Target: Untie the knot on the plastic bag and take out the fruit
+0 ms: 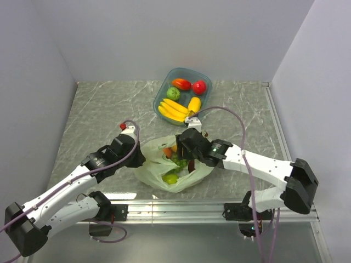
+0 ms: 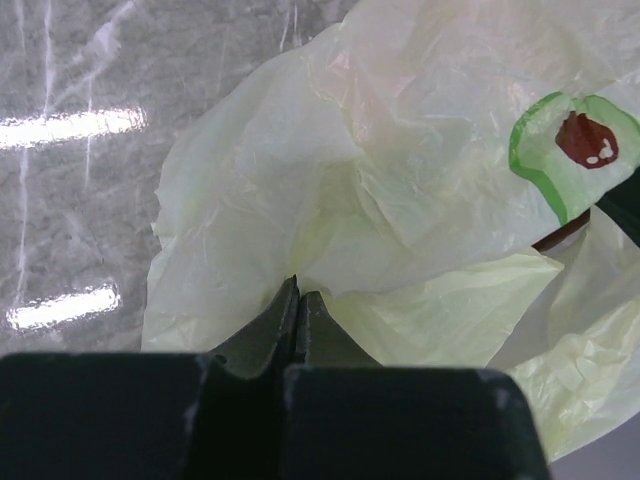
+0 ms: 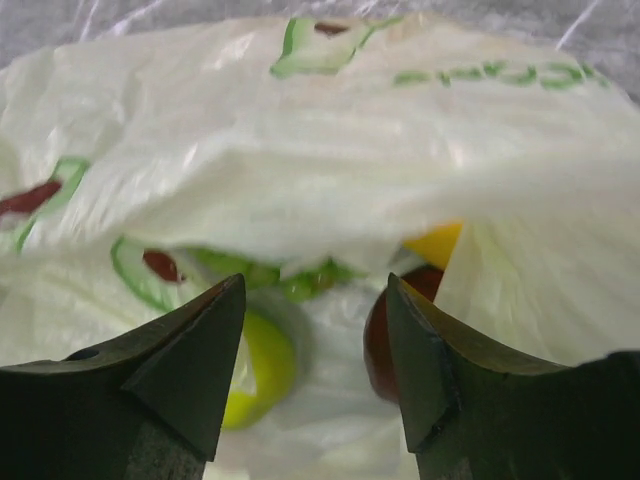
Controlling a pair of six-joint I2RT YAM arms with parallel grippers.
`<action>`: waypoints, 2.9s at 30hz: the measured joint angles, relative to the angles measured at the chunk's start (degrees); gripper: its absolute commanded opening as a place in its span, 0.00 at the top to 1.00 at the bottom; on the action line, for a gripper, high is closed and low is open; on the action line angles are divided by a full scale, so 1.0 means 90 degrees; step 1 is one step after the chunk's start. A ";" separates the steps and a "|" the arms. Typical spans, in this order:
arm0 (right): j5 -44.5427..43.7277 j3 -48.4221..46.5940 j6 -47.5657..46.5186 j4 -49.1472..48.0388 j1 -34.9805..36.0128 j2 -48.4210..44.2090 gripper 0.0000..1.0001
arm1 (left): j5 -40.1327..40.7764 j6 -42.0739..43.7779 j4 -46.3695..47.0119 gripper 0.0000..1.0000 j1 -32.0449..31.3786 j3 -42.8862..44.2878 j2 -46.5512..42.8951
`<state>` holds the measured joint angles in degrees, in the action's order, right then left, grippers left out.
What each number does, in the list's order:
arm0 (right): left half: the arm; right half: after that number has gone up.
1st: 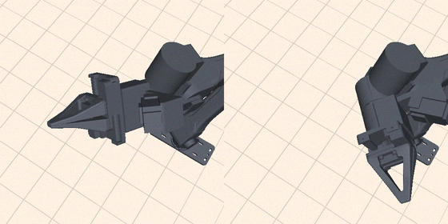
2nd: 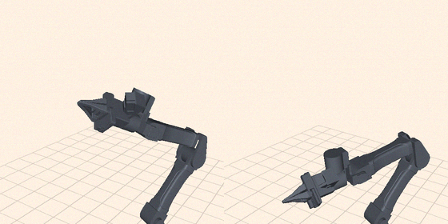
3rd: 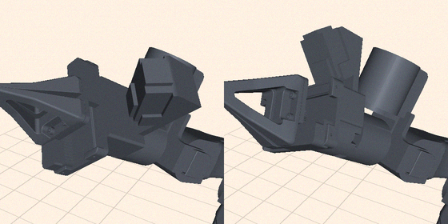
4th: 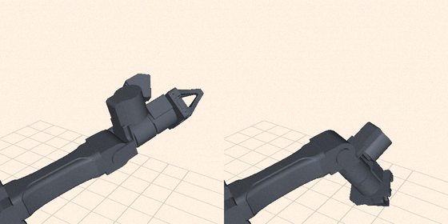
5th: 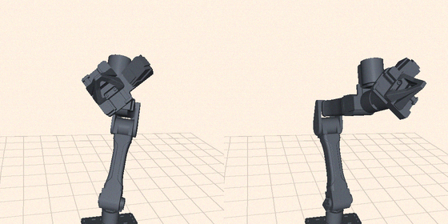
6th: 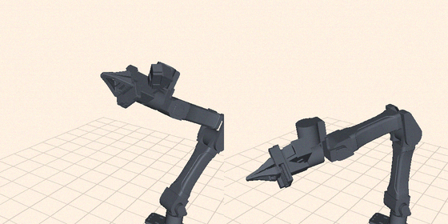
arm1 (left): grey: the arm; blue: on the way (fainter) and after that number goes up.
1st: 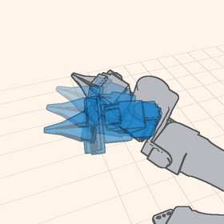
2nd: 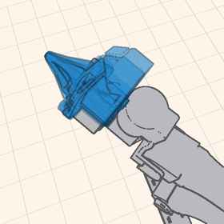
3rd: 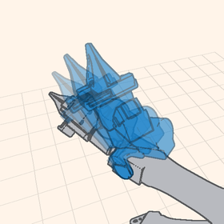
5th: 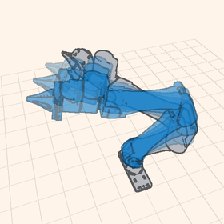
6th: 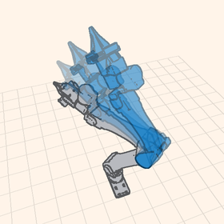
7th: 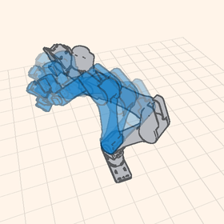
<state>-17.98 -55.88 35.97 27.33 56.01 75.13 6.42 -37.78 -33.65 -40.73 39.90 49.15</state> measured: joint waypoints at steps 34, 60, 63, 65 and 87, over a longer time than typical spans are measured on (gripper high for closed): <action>0.0345 -0.0265 -0.1032 -0.2754 -0.1003 0.2735 0.79 | 0.0432 -0.0061 0.0044 0.99 0.0000 0.0444 0.1695; 0.3087 -0.1440 -0.2336 -0.1596 -0.1972 -0.0435 1.00 | 0.0619 0.0087 0.0170 0.99 0.0000 0.0568 0.2004; 0.2732 -0.2045 -0.2368 -0.1780 -0.2747 0.0051 1.00 | 0.0602 0.0107 0.0155 1.00 0.0000 0.0566 0.1921; 0.2560 -0.2499 -0.2373 -0.1909 -0.3155 0.0636 0.99 | 0.0573 0.0129 0.0151 0.99 0.0000 0.0566 0.1870; 0.2096 -0.5350 -0.2222 -0.1732 -0.3937 0.5117 0.03 | 0.0107 0.0289 0.0126 0.99 0.0000 0.0566 0.2127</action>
<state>0.89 -104.03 15.97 11.75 20.58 121.19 7.38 -35.18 -32.51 -40.73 44.99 68.29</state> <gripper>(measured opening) 0.970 0.013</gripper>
